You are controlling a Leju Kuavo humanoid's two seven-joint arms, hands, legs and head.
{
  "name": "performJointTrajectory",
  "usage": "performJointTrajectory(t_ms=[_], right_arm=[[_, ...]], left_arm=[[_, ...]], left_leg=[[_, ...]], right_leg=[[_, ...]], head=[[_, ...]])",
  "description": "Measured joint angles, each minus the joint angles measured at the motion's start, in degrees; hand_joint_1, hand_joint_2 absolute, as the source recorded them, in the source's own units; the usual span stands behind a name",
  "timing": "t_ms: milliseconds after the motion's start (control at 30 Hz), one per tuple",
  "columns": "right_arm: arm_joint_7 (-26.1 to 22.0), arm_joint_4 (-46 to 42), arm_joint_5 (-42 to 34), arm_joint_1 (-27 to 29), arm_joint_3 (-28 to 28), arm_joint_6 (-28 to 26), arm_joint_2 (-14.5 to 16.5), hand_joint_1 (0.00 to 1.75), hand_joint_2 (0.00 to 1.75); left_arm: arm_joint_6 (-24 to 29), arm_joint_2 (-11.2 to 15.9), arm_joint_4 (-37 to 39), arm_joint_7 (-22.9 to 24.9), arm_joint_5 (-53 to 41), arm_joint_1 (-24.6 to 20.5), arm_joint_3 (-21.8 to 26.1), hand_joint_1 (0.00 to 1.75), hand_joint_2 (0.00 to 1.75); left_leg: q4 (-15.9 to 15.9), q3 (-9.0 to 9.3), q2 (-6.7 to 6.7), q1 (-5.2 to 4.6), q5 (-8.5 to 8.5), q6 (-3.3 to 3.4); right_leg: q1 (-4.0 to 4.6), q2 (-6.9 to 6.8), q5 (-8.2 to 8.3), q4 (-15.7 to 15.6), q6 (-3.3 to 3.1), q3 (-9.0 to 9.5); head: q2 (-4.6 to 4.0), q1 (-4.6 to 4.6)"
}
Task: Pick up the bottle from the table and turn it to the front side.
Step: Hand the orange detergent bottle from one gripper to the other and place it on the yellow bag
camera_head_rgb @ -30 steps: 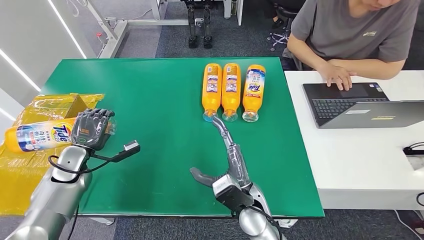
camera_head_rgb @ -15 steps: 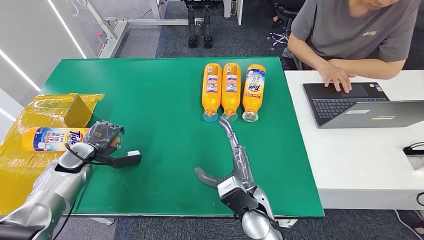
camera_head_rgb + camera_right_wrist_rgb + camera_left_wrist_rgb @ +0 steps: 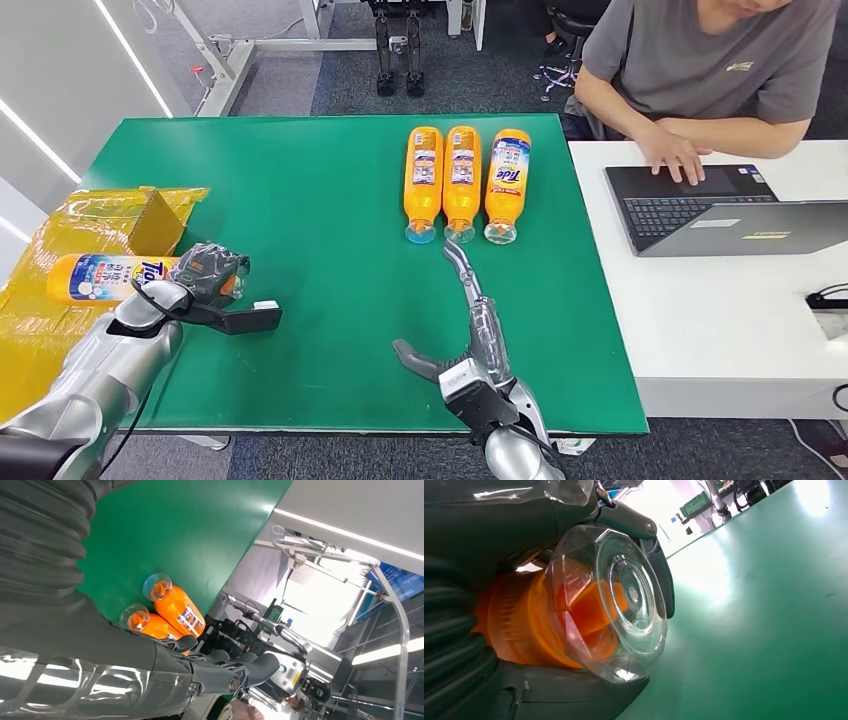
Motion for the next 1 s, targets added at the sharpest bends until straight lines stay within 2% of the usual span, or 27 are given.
performJointTrajectory(t_ms=[267, 433, 633, 1000], right_arm=[[-0.03, -0.01, -0.21, 0.21, -0.2, -0.09, 0.0, 0.0, 1.75], [-0.03, -0.01, -0.2, 0.18, -0.25, 0.1, 0.02, 0.0, 1.75], [-0.2, 0.4, -0.38, -0.86, -0.28, 1.14, 0.12, 0.0, 1.75], [-1.44, 3.79, -1.58, -4.01, -0.28, 1.75, 0.37, 0.0, 1.75]], left_arm=[[-0.02, -0.27, 0.44, -0.63, 1.25, -0.09, -0.11, 1.75, 1.75], [2.9, -1.19, 0.6, 0.63, 5.7, 0.51, 0.21, 1.75, 1.75], [7.99, -2.52, 0.61, -1.79, 16.67, 3.07, 5.01, 1.75, 1.75], [10.37, -2.72, 0.61, -2.96, 18.45, 4.66, 8.76, 1.75, 1.75]], left_leg=[[0.0, 0.0, 0.0, 0.0, 0.0, 0.0], [0.0, -0.01, -0.01, 0.0, 0.0, 0.0], [-0.01, -0.01, 0.0, 0.0, 0.0, 0.0], [-0.06, 0.16, 0.01, -0.01, 0.0, -0.01]], right_leg=[[0.0, 0.0, 0.0, 0.0, 0.0, 0.0], [0.0, -0.01, 0.0, 0.0, 0.0, 0.01], [-0.01, 0.0, 0.0, 0.0, 0.0, 0.02], [-0.01, 0.0, 0.0, 0.05, -0.01, 0.15]], head=[[0.0, -0.01], [0.0, -0.01], [0.0, 0.0], [0.0, -0.01]])
